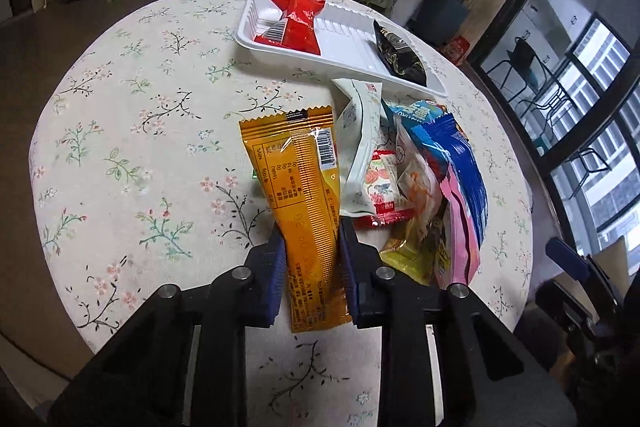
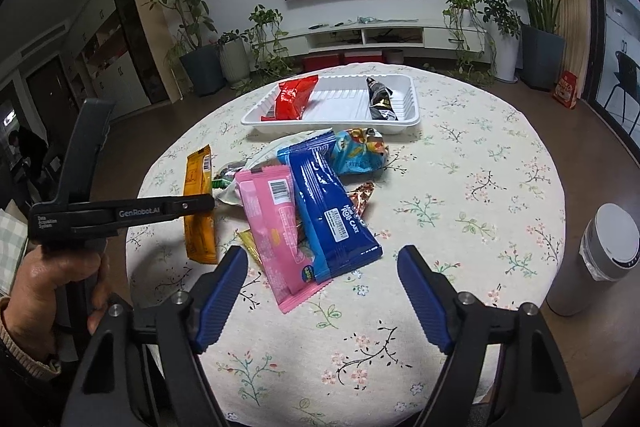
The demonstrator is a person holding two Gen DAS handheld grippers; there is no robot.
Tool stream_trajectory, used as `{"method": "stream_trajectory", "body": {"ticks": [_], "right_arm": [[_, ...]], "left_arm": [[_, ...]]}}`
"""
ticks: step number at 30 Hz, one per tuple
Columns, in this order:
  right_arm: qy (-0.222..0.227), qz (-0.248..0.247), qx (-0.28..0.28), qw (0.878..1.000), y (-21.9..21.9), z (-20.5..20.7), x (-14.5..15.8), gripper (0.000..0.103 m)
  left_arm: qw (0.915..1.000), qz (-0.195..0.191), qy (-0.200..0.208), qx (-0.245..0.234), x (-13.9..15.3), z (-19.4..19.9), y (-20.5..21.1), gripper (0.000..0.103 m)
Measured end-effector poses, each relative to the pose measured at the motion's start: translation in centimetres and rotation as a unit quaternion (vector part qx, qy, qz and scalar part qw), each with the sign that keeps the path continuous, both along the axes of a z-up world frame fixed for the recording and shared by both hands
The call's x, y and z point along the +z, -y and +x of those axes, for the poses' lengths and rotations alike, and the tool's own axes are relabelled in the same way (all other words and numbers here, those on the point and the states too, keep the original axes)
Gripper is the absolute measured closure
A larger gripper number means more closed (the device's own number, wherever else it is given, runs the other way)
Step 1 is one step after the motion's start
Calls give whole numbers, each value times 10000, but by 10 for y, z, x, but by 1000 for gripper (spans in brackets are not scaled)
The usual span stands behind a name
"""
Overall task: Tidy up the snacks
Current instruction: 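Grasp the orange bar with the left gripper while the right grasps the pink bar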
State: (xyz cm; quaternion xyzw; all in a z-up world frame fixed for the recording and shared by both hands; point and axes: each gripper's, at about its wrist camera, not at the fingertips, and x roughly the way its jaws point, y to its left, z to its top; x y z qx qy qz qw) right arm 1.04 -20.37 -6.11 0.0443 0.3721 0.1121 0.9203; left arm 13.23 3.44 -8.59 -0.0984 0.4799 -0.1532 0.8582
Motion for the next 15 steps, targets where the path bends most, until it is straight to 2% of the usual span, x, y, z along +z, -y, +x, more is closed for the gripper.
{"method": "stream_trajectory", "body": {"ticks": [8,15], "right_arm": [[14,-147,618,9980,-28,19,1,39],[-355,-363,862,9950,-52,42,-17,47]], "left_arm": [[9998,-172,-21,-4,4,-26,-18,81],[9992,-389,-51,36,3,-39,-29,81]]}}
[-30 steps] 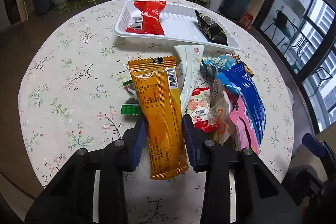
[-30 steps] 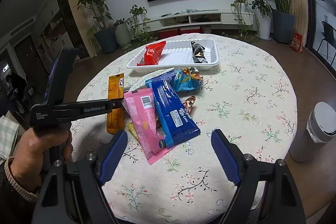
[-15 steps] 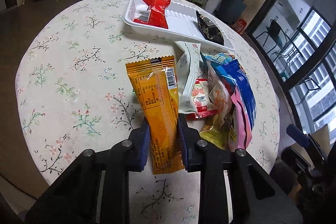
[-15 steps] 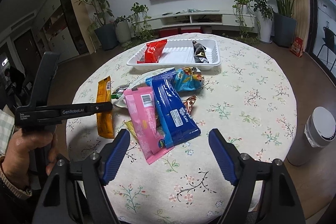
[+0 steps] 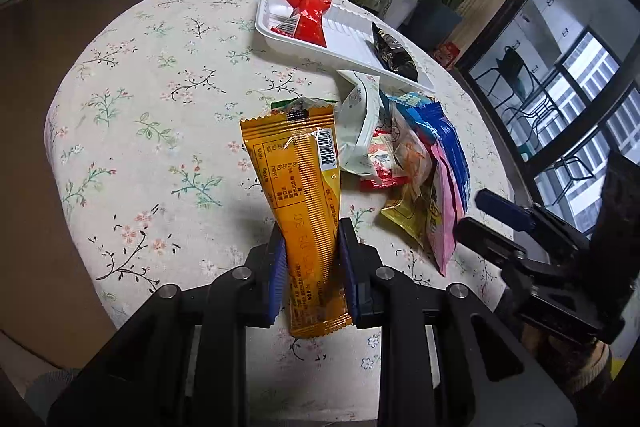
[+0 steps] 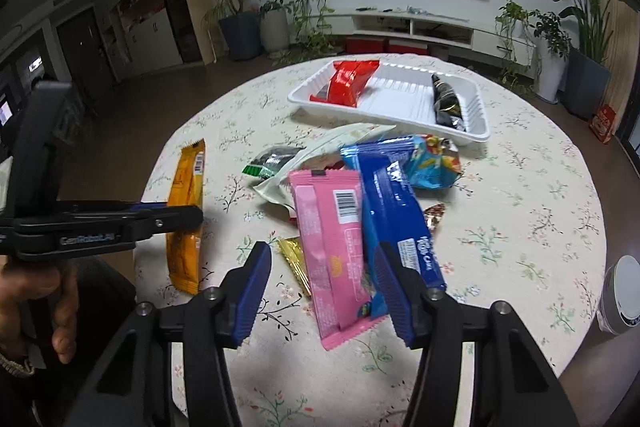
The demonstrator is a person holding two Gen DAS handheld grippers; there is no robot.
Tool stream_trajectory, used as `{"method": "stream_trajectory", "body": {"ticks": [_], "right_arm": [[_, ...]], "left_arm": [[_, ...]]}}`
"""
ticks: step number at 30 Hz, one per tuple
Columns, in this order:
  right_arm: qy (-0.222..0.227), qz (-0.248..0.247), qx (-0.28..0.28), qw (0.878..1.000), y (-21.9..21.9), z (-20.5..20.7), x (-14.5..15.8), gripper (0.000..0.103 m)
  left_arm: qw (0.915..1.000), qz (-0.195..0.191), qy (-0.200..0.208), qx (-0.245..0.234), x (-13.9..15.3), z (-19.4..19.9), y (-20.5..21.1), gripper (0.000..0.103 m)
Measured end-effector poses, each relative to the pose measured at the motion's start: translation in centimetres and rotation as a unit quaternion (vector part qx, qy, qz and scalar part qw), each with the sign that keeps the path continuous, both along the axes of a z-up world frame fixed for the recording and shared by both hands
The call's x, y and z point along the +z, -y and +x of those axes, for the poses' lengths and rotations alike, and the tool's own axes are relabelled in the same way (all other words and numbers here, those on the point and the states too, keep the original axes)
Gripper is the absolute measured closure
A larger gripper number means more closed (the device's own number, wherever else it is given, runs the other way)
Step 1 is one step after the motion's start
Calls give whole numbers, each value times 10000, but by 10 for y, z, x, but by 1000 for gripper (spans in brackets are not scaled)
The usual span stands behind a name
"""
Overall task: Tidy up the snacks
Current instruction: 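Grasp the orange bar with the left gripper while the right grasps the pink bar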
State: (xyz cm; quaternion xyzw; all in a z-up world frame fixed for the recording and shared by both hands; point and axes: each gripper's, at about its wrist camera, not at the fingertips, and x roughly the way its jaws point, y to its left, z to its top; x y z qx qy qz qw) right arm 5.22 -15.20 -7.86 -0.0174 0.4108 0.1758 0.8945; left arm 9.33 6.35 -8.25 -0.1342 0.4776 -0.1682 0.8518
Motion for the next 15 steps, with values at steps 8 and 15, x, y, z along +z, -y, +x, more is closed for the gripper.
{"method": "stream_trajectory", "body": {"ticks": [8,15], "right_arm": [[-428,-107,105,9990,-4,16,-19,66],[-721,-238,45,9971,-4,19,-32,68]], "left_arm": [[9999,-122,-39,-11,-5,-1,-2,81],[9999,-110,-96,-62,-10,0,2,81]]}}
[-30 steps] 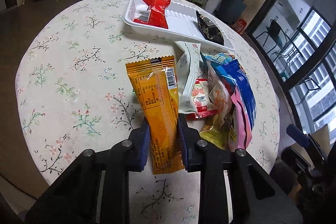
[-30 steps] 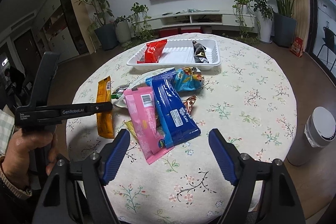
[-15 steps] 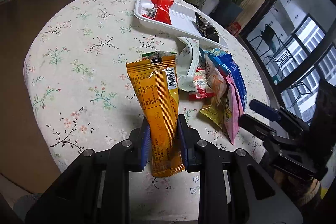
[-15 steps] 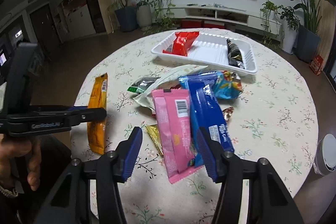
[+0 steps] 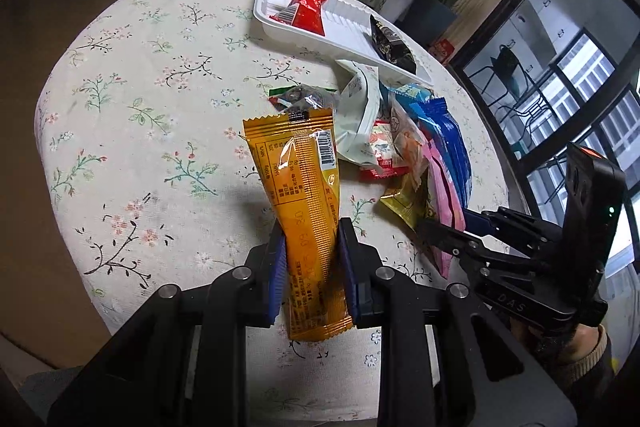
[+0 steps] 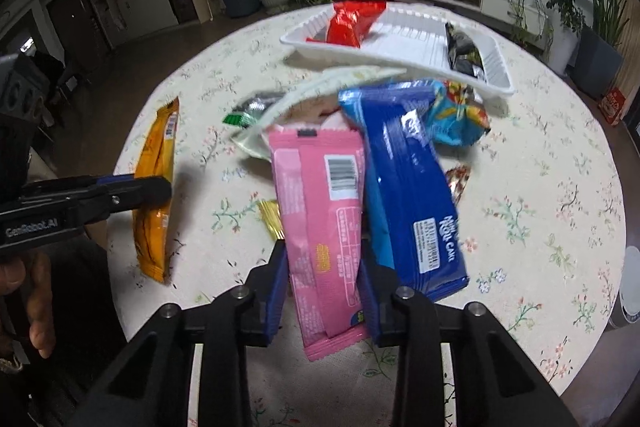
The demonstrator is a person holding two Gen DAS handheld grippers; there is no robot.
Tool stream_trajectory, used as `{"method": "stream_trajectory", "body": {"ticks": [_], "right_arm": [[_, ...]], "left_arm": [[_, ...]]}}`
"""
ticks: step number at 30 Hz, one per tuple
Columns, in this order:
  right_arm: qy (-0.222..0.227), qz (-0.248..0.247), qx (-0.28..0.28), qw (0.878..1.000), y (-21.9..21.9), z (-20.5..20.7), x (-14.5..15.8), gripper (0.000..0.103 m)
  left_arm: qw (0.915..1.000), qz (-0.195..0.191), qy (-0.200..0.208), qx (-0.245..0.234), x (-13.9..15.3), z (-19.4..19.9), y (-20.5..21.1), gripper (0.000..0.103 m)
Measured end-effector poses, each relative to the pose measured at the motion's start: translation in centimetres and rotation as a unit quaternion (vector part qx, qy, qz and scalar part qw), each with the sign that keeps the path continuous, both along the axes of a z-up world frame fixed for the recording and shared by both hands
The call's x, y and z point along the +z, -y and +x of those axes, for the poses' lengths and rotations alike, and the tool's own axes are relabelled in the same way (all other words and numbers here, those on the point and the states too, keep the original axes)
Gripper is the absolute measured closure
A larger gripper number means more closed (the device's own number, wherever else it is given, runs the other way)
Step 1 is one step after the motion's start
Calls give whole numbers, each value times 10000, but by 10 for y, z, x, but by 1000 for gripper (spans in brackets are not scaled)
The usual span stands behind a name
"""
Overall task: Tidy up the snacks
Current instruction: 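Grasp the orange bar with the left gripper while the right grasps the pink bar, then place the orange and pink bars in the white tray and open both grippers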
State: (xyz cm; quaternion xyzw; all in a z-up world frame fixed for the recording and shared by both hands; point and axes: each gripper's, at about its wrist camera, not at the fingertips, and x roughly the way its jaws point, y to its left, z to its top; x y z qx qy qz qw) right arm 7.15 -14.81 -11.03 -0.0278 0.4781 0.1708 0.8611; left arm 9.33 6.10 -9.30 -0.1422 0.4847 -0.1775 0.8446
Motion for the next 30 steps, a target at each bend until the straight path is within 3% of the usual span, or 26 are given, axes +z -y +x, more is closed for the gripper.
{"method": "stream_trajectory", "body": {"ticks": [8,18,24,30], "right_arm": [[121,248,10,9996,4,-10,9,74],[1,1262,-170,9919,21,-17,24,79],[130,1582,-210,9871,31,-18,45,79],[310,1975,-448,9788,73,3,71,79]], "left_arm": [[10000,25,15,-54,0,-1,2,81],[9998,-63,69,-201,9,-4,10,81],[9994,-116,177,-283,25,3,12,81],[9964,-528,425,-518,63,41,3,81]]}}
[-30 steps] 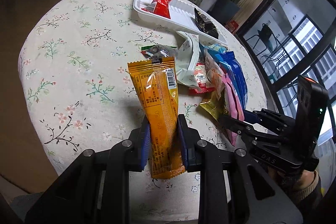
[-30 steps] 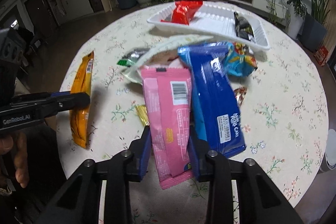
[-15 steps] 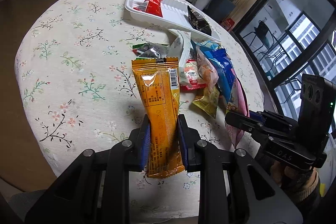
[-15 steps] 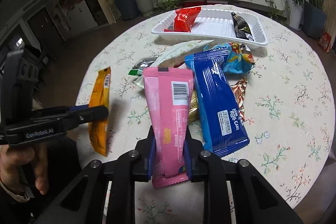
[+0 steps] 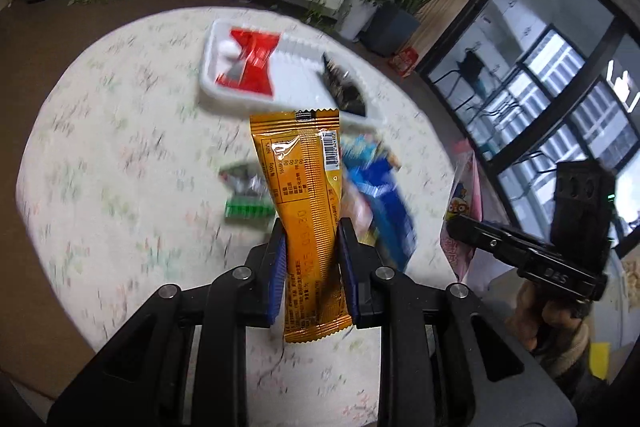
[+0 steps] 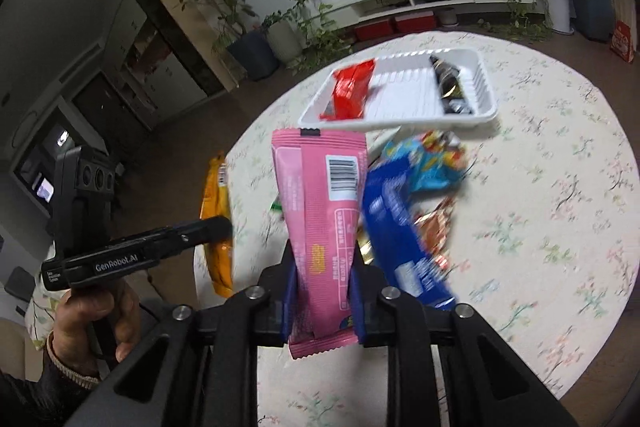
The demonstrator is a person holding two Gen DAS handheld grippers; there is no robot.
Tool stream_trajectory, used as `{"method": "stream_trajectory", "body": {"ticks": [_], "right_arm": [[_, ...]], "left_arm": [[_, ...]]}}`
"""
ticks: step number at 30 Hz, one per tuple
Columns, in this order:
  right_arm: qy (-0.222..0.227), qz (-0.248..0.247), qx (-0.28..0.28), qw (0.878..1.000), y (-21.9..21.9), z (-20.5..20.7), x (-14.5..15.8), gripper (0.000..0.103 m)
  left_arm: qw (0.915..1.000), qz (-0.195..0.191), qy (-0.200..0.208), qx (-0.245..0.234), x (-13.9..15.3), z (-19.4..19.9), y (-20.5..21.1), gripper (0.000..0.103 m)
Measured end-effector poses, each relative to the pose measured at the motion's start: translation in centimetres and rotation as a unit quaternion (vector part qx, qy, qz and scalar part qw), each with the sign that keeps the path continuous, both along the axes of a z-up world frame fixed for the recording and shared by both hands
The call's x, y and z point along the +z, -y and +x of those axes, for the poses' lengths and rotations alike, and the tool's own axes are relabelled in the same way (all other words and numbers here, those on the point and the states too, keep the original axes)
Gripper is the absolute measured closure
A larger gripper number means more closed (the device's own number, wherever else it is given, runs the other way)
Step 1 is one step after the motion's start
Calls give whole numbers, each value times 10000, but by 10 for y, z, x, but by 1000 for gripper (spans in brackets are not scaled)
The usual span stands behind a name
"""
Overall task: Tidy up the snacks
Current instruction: 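Place the orange and pink bars in the white tray and open both grippers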
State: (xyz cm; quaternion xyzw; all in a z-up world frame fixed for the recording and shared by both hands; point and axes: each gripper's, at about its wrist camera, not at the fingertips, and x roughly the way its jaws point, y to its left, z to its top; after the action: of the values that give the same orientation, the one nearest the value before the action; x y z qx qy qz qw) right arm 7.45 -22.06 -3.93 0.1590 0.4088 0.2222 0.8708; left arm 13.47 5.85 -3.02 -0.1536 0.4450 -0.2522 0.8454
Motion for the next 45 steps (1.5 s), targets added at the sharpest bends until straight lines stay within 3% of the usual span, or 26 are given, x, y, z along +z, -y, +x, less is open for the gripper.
{"method": "stream_trajectory", "body": {"ticks": [1,5,13,17,21,29,35,45], "right_arm": [[11,81,-31,10000,9,5,4,79],[99,130,-210,9996,45,35,23,79],[107,735,-227,9970,83,125,58,79],[-123,1107,-26,9938,77,181,58,79],[-399,1154,72,9925,65,221,41,79],[-1067,1051,73,9887,46,271,-20,79],[-1280,715,56,9892,31,288,-39,79],[-1549,233,-90,9876,14,310,-67,79]], "left_arm": [[9999,-147,44,-37,9,12,-5,81],[9995,-38,285,-123,38,59,-8,81],[9984,-105,284,-471,65,162,14,81],[9971,-127,-43,-746,54,215,42,81],[9961,43,-352,-807,27,255,58,81],[9941,207,-660,-840,-20,287,80,81],[9929,370,-824,-775,-52,297,85,81],[9921,541,-866,-724,-62,296,89,81]]}}
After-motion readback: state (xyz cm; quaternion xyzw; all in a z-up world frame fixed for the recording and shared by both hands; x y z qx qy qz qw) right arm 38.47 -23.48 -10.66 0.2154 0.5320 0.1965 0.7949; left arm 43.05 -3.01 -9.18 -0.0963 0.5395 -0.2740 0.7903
